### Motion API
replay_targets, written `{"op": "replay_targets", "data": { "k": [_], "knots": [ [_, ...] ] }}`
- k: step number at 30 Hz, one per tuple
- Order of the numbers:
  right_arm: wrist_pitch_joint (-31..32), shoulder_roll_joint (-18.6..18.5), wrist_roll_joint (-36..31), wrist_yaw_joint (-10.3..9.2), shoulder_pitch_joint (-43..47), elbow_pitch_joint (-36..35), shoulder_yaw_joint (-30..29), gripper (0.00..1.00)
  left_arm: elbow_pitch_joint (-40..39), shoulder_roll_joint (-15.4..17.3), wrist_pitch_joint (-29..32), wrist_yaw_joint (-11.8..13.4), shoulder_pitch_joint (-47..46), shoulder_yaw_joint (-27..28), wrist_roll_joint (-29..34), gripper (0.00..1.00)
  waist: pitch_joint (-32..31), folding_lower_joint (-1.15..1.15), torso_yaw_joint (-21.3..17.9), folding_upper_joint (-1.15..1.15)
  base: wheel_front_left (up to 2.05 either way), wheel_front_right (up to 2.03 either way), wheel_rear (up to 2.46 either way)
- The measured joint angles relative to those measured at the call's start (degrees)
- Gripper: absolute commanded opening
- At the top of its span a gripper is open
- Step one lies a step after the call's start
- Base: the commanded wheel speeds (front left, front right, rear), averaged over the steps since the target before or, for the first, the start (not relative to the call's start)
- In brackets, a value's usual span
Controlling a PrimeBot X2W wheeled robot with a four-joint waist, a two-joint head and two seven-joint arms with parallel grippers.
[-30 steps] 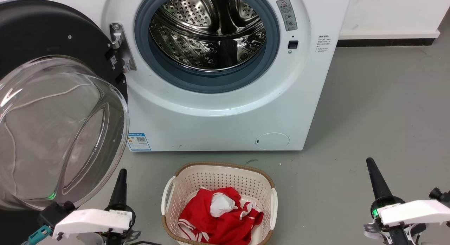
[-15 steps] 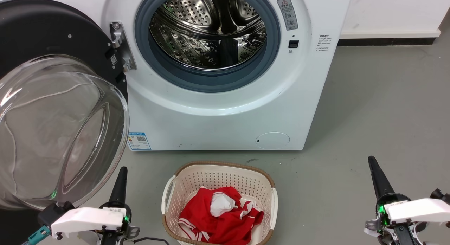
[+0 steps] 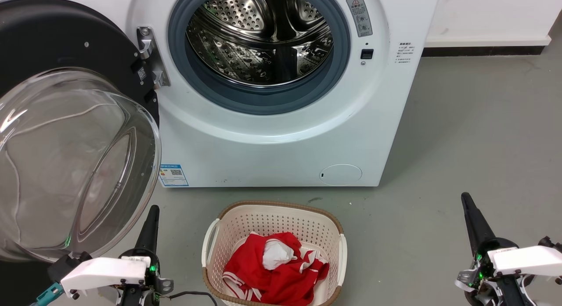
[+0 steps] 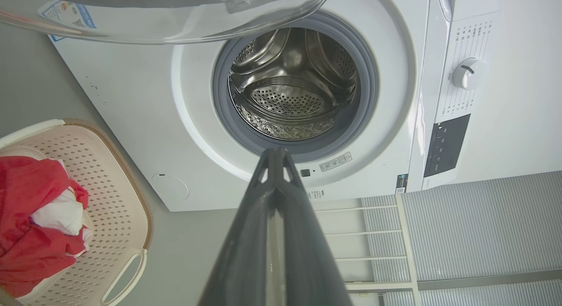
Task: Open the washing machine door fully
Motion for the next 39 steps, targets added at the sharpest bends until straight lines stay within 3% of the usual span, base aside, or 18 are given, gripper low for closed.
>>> {"op": "replay_targets", "data": {
  "k": [28, 39],
  "knots": [
    [2.41, 0.11, 11.54, 0.00, -1.86, 1.58, -1.33, 0.00, 1.53, -0.04, 2.93, -0.83, -1.83, 0.77, -11.91, 0.00, 0.33, 0.00, 0.08, 0.00, 0.00, 0.00, 0.00],
    [2.53, 0.25, 11.79, 0.00, -1.90, 1.66, -1.59, 0.00, 1.57, -0.04, 3.02, -0.86, -1.88, 0.80, -12.23, 0.00, 0.33, 0.00, 0.08, 0.00, 0.00, 0.00, 0.00]
  ]
}}
